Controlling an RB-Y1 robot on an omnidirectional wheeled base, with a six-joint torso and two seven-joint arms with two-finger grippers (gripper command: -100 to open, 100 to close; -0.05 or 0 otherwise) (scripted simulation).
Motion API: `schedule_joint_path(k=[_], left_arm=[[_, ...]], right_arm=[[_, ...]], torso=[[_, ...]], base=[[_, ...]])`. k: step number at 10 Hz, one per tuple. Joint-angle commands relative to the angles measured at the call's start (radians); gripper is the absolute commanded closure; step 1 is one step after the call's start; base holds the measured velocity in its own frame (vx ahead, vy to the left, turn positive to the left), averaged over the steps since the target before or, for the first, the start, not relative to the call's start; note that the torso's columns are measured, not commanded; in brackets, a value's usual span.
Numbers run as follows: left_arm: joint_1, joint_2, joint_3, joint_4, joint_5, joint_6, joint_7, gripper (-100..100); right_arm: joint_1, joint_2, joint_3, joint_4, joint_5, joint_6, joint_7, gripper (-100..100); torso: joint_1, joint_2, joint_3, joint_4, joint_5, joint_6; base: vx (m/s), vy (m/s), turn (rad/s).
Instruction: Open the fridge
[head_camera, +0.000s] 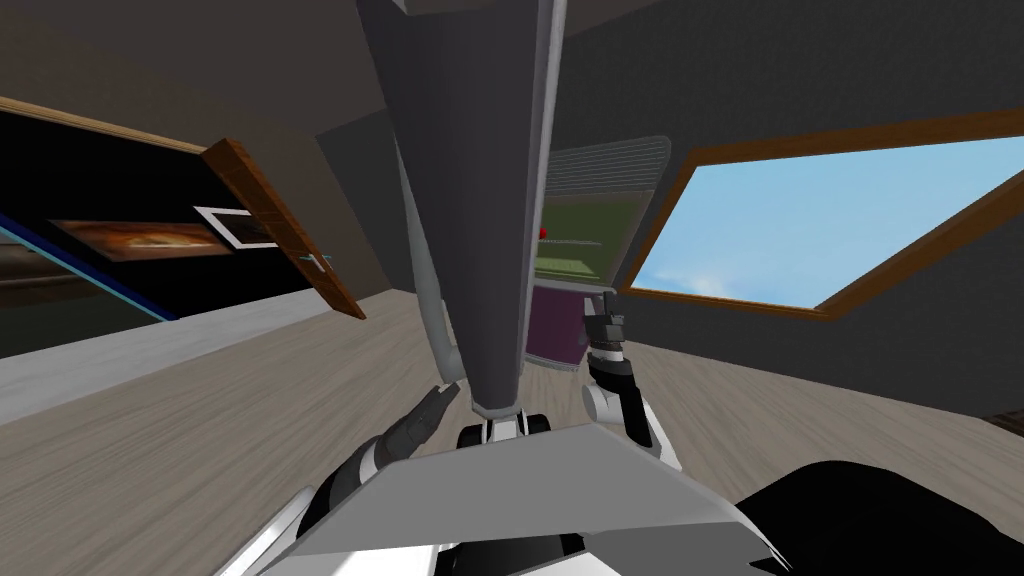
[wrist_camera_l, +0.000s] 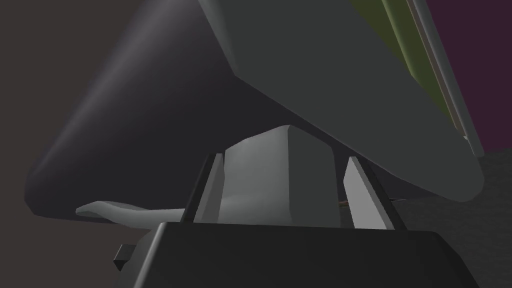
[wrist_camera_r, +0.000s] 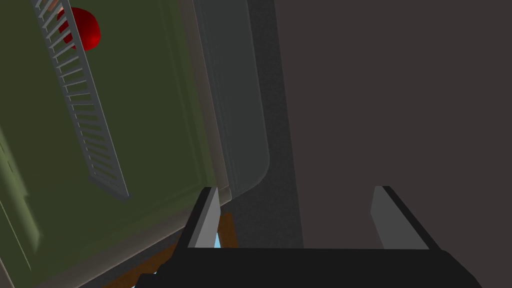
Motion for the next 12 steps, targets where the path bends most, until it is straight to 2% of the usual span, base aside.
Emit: schedule_joint_path(k=[1,5,7,9,10,12], left_arm=[[0.035,0.026,0.016,-0.072,0.002,0.022,0.018,-100],[0.081,0.063,0.038,-0.164,0.006,0.046,0.042,-100],[0.104,0.081,0.049,-0.210,0.008,0.059,0.054,-100],[0.108,0.087,0.043,-0.193,-0.003,0.073,0.051,-100],[0.109,0.088,0.043,-0.192,-0.004,0.074,0.051,0],[0.109,0.090,0.041,-0.189,-0.006,0.073,0.050,0]], right_arm=[[0.000,0.000,0.000,0.000,0.000,0.000,0.000,0],[0.000,0.000,0.000,0.000,0.000,0.000,0.000,0],[0.000,0.000,0.000,0.000,0.000,0.000,0.000,0],[0.000,0.000,0.000,0.000,0.000,0.000,0.000,0],[0.000,0.000,0.000,0.000,0.000,0.000,0.000,0],[0.000,0.000,0.000,0.000,0.000,0.000,0.000,0]], torso=[[0.000,0.007,0.007,0.001,0.001,0.000],[0.015,0.015,0.012,0.002,0.006,-0.002],[0.013,0.016,0.010,0.004,0.004,-0.002],[0.006,0.018,0.005,0.007,-0.001,-0.003],[0.005,0.017,0.008,0.004,0.000,-0.003],[0.010,0.015,0.010,0.002,0.003,-0.003]], base=[[0.047,-0.027,0.082],[0.043,-0.012,0.070],[0.034,0.012,0.065],[0.018,0.013,0.003],[0.000,0.000,0.000],[0.000,0.000,0.000]])
